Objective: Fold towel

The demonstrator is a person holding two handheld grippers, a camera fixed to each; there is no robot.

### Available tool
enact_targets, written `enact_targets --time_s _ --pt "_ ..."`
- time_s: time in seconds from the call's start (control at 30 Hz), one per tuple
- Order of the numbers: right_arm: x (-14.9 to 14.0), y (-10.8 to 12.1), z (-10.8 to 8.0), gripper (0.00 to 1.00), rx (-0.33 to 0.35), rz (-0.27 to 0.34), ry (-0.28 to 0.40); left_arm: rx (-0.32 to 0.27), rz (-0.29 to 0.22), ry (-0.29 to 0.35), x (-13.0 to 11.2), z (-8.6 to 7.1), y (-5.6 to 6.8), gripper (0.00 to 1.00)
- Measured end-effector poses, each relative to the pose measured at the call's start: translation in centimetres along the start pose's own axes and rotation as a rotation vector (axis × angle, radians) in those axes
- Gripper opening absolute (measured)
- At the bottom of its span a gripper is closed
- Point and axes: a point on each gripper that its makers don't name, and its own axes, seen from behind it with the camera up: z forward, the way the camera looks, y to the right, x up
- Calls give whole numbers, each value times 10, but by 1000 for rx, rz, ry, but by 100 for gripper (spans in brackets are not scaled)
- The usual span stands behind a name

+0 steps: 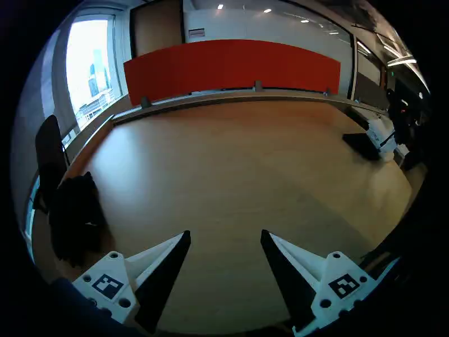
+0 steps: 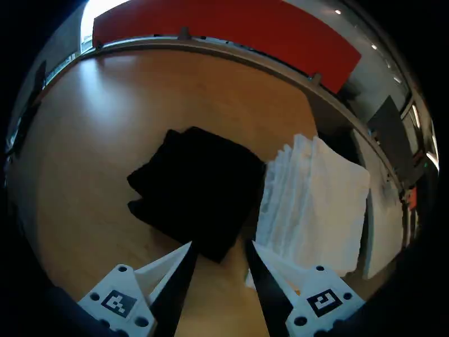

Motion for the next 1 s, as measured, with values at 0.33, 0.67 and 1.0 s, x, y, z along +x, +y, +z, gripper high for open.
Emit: enact_targets --time_s 0.33,0.67,1.0 --pt "19 -24 0 67 36 -11 45 2 -4 3 -1 -2 -1 93" --pt "42 -62 2 67 107 -34 90 8 -10 4 -3 -5 -3 93" --pt "64 -92 10 63 157 -53 110 14 -14 6 -5 -7 -5 93"
